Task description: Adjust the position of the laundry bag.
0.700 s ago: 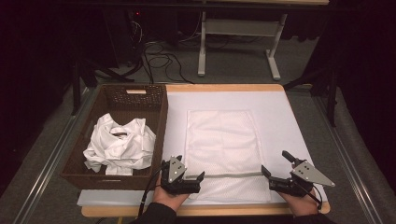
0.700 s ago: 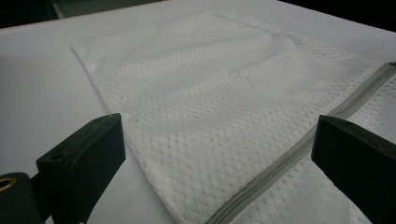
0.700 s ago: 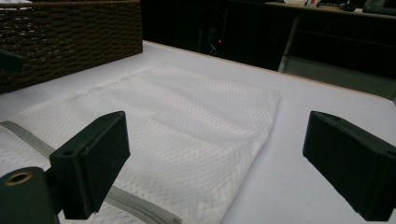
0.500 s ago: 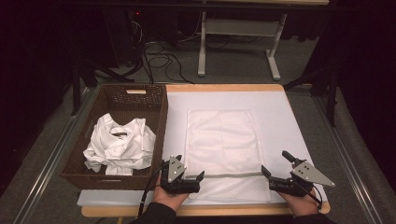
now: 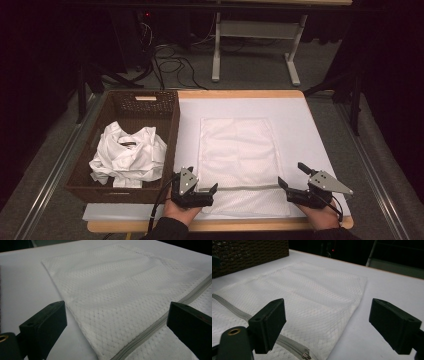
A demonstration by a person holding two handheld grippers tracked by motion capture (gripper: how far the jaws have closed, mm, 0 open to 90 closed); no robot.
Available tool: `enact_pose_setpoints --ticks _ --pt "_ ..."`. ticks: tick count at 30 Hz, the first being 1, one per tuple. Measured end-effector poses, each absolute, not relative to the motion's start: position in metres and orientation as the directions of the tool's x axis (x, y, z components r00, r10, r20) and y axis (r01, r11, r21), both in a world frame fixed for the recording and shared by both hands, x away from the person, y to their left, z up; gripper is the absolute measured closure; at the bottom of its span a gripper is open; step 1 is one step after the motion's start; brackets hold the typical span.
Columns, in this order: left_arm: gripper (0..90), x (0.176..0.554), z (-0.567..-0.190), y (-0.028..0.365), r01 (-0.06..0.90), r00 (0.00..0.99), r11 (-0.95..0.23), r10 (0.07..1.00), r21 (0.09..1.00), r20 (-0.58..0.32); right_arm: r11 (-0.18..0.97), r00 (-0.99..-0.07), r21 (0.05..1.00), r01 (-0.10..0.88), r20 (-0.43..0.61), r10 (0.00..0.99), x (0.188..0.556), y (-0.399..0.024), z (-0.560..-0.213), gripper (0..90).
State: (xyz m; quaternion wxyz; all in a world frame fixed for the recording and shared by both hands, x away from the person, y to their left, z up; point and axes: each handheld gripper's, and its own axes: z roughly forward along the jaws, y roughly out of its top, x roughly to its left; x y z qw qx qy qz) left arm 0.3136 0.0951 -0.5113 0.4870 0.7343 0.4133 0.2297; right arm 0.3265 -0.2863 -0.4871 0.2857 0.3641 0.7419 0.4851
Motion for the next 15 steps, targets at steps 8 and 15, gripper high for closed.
enact_pose_setpoints --ticks 8,15 --pt "3.4 0.315 -0.512 0.094 0.390 0.561 -0.183 0.824 0.903 -0.076 0.284 -0.558 0.909 0.306 -0.070 0.827 0.349 -0.283 -0.490 24.6" --pt "3.4 0.316 -0.513 0.090 0.400 0.563 -0.194 0.823 0.896 -0.073 0.254 -0.497 0.875 0.411 -0.018 0.867 0.382 -0.284 -0.493 35.4"
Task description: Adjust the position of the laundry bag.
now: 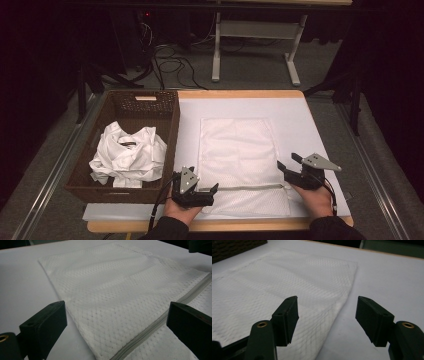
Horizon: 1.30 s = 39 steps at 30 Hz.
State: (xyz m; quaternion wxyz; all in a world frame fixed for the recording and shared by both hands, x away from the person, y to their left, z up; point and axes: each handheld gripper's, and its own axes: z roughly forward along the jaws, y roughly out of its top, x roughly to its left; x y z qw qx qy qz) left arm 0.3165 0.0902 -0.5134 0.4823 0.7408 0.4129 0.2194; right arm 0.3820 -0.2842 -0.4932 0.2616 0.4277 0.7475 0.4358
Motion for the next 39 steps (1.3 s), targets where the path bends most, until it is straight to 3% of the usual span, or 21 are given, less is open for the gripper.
enact_pose_setpoints --ticks 10,13,15,18,20,25,31,32,34,39 --pt "3.8 0.315 -0.512 0.094 0.401 0.562 -0.186 0.823 0.897 -0.081 0.285 -0.464 0.718 0.636 0.061 0.884 0.452 -0.268 -0.512 42.5" --pt "3.9 0.315 -0.510 0.094 0.398 0.569 -0.191 0.819 0.897 -0.078 0.296 -0.468 0.710 0.639 0.054 0.882 0.460 -0.261 -0.511 47.2" --pt "3.9 0.314 -0.510 0.094 0.397 0.572 -0.189 0.816 0.898 -0.082 0.332 -0.481 0.695 0.638 0.023 0.876 0.464 -0.253 -0.510 57.5" --pt "3.9 0.314 -0.509 0.094 0.398 0.575 -0.187 0.814 0.898 -0.086 0.361 -0.491 0.697 0.620 -0.014 0.871 0.463 -0.248 -0.509 82.4" --pt "3.9 0.314 -0.509 0.094 0.397 0.575 -0.186 0.814 0.899 -0.085 0.373 -0.499 0.696 0.614 -0.024 0.866 0.463 -0.248 -0.509 89.5" --pt "4.3 0.313 -0.510 0.092 0.408 0.577 -0.192 0.812 0.893 -0.089 0.409 -0.509 0.685 0.603 -0.063 0.858 0.463 -0.256 -0.507 90.0" --pt "5.0 0.314 -0.511 0.091 0.424 0.583 -0.206 0.807 0.882 -0.092 0.362 -0.430 0.683 0.635 -0.078 0.899 0.473 -0.294 -0.505 89.9" --pt "5.8 0.315 -0.510 0.091 0.429 0.587 -0.208 0.804 0.879 -0.096 0.351 -0.416 0.684 0.639 -0.077 0.906 0.474 -0.300 -0.505 88.1" --pt "7.2 0.315 -0.510 0.091 0.438 0.591 -0.213 0.800 0.873 -0.101 0.320 -0.399 0.693 0.646 -0.051 0.915 0.474 -0.309 -0.503 73.8" --pt "15.6 0.315 -0.512 0.088 0.454 0.607 -0.234 0.787 0.860 -0.107 0.305 -0.434 0.744 0.595 -0.022 0.901 0.447 -0.320 -0.494 58.8"
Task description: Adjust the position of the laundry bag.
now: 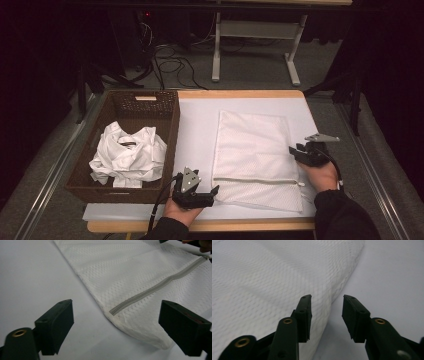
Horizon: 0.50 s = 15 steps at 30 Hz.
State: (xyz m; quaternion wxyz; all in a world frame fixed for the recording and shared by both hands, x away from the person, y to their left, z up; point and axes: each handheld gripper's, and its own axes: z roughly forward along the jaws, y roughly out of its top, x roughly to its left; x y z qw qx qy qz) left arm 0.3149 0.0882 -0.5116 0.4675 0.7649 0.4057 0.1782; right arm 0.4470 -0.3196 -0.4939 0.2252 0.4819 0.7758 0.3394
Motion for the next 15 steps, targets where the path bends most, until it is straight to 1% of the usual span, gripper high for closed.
enact_pose_setpoints --ticks 1,4,5,7,10,13,15 --pt "17.0 0.315 -0.512 0.087 0.463 0.609 -0.241 0.786 0.853 -0.109 0.317 -0.447 0.752 0.578 -0.033 0.894 0.436 -0.321 -0.493 57.4" --pt "24.8 0.317 -0.515 0.084 0.492 0.621 -0.272 0.776 0.827 -0.114 0.333 -0.464 0.774 0.539 -0.057 0.884 0.405 -0.325 -0.493 54.0" --pt "27.2 0.316 -0.516 0.081 0.498 0.625 -0.280 0.772 0.821 -0.116 0.333 -0.471 0.781 0.528 -0.057 0.880 0.394 -0.327 -0.493 54.2" --pt "34.3 0.316 -0.517 0.079 0.500 0.629 -0.287 0.769 0.817 -0.115 0.299 -0.484 0.792 0.533 -0.005 0.875 0.370 -0.331 -0.492 54.2" --pt "42.4 0.314 -0.518 0.072 0.494 0.657 -0.347 0.749 0.797 -0.082 0.306 -0.494 0.801 0.514 -0.015 0.869 0.343 -0.332 -0.488 53.8" --pt "50.1 0.314 -0.521 0.068 0.500 0.673 -0.374 0.735 0.781 -0.080 0.331 -0.511 0.789 0.518 -0.025 0.859 0.321 -0.333 -0.489 52.9" --pt "54.3 0.315 -0.522 0.067 0.510 0.677 -0.387 0.731 0.768 -0.082 0.323 -0.531 0.786 0.527 0.008 0.847 0.312 -0.332 -0.491 52.0"
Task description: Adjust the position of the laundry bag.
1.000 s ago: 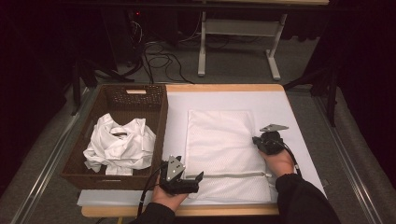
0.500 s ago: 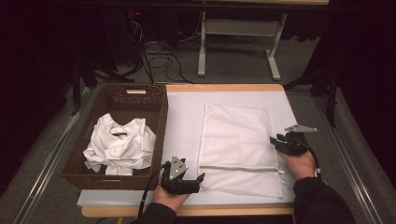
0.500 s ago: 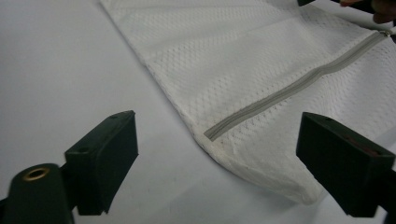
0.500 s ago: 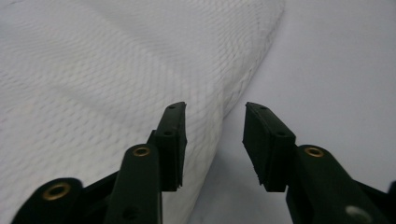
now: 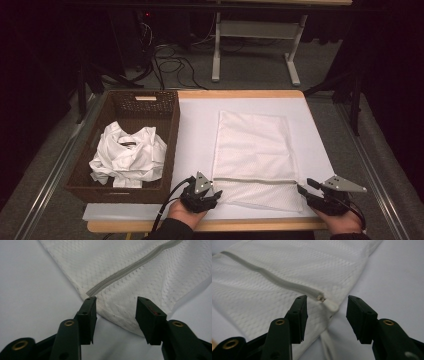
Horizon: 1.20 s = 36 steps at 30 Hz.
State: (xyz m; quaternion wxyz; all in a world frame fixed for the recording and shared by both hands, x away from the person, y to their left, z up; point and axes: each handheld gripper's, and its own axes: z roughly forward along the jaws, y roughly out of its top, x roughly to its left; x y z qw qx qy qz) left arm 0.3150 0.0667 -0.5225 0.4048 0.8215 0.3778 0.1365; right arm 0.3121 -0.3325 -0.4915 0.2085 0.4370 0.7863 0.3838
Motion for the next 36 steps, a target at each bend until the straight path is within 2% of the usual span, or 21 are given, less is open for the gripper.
enact_pose_setpoints --ticks 3,7,9,11,13,15,21,24,26,28,32,34,36 --pt "63.2 0.315 -0.523 0.065 0.510 0.692 -0.407 0.718 0.758 -0.080 0.348 -0.542 0.751 0.561 0.016 0.840 0.308 -0.328 -0.497 50.9" --pt "70.2 0.314 -0.523 0.064 0.505 0.696 -0.413 0.714 0.758 -0.074 0.395 -0.559 0.693 0.603 0.014 0.829 0.312 -0.320 -0.506 52.2" --pt "73.7 0.314 -0.523 0.064 0.504 0.699 -0.414 0.711 0.758 -0.076 0.407 -0.560 0.694 0.594 -0.006 0.829 0.313 -0.319 -0.506 62.0" --pt "78.0 0.314 -0.523 0.065 0.504 0.702 -0.413 0.707 0.759 -0.081 0.406 -0.553 0.696 0.593 -0.016 0.833 0.314 -0.320 -0.506 76.9" --pt "82.7 0.313 -0.523 0.064 0.501 0.708 -0.417 0.701 0.758 -0.082 0.405 -0.555 0.697 0.591 -0.012 0.832 0.314 -0.321 -0.506 86.5" --pt "85.8 0.312 -0.523 0.063 0.495 0.713 -0.422 0.697 0.759 -0.078 0.411 -0.558 0.697 0.588 -0.018 0.830 0.314 -0.322 -0.505 88.6" --pt "86.1 0.302 -0.522 0.050 0.468 0.756 -0.450 0.650 0.761 -0.080 0.379 -0.511 0.708 0.596 -0.029 0.859 0.314 -0.335 -0.503 88.5" --pt "81.4 0.304 -0.521 0.051 0.476 0.743 -0.436 0.664 0.764 -0.084 0.361 -0.510 0.716 0.597 -0.008 0.860 0.313 -0.337 -0.503 84.3" --pt "75.5 0.306 -0.518 0.057 0.485 0.721 -0.400 0.686 0.778 -0.096 0.354 -0.513 0.730 0.584 -0.006 0.858 0.311 -0.337 -0.500 79.1" --pt "68.4 0.308 -0.515 0.065 0.488 0.691 -0.355 0.715 0.797 -0.104 0.322 -0.510 0.752 0.576 0.023 0.860 0.309 -0.339 -0.496 77.6" --pt "47.3 0.311 -0.509 0.082 0.463 0.624 -0.275 0.776 0.842 -0.090 0.272 -0.483 0.804 0.528 0.022 0.875 0.306 -0.349 -0.488 85.2" --pt "40.1 0.312 -0.509 0.087 0.454 0.605 -0.269 0.793 0.849 -0.072 0.257 -0.463 0.813 0.523 0.017 0.886 0.308 -0.354 -0.489 90.0" --pt "33.4 0.313 -0.509 0.088 0.443 0.592 -0.268 0.804 0.856 -0.055 0.246 -0.447 0.807 0.537 0.024 0.894 0.312 -0.358 -0.490 90.0"
